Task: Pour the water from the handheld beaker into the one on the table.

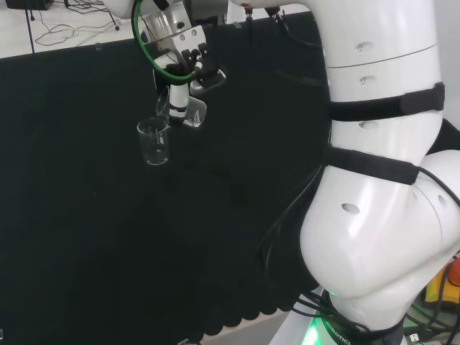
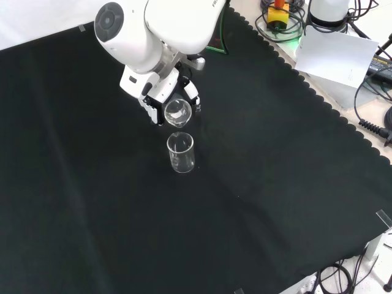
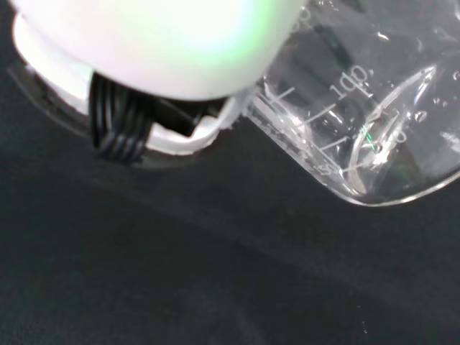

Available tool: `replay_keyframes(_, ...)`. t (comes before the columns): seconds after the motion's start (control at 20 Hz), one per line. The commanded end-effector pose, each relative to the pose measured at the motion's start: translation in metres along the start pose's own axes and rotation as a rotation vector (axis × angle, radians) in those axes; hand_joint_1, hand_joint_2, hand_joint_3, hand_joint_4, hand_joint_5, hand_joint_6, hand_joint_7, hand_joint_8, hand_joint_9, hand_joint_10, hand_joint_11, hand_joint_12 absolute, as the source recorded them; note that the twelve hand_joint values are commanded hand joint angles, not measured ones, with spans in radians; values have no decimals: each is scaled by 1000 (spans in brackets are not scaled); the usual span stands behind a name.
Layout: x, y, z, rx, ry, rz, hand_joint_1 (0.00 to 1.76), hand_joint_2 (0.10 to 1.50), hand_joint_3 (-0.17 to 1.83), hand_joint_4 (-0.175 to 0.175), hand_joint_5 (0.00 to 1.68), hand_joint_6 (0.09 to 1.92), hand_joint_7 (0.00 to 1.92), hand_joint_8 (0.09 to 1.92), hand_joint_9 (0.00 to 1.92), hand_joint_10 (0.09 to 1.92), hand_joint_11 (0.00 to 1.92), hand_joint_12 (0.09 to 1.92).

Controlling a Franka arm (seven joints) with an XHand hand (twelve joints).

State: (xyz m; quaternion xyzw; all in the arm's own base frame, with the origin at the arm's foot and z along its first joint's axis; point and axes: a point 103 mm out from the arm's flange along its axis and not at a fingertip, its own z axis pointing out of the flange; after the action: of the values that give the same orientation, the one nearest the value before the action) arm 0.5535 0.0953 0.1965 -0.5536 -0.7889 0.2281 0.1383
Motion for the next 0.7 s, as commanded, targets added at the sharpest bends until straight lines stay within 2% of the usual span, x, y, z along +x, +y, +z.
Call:
replay_keyframes(0.05,4,2,-1,36,-54,23,1310,603,788,-175,1202,826,1261,801,1496,740,1171,761)
replay_keyframes(0.7,8,2,-12,79,-132,63,1309,603,790,-175,1199,832,1258,807,1493,746,1173,760)
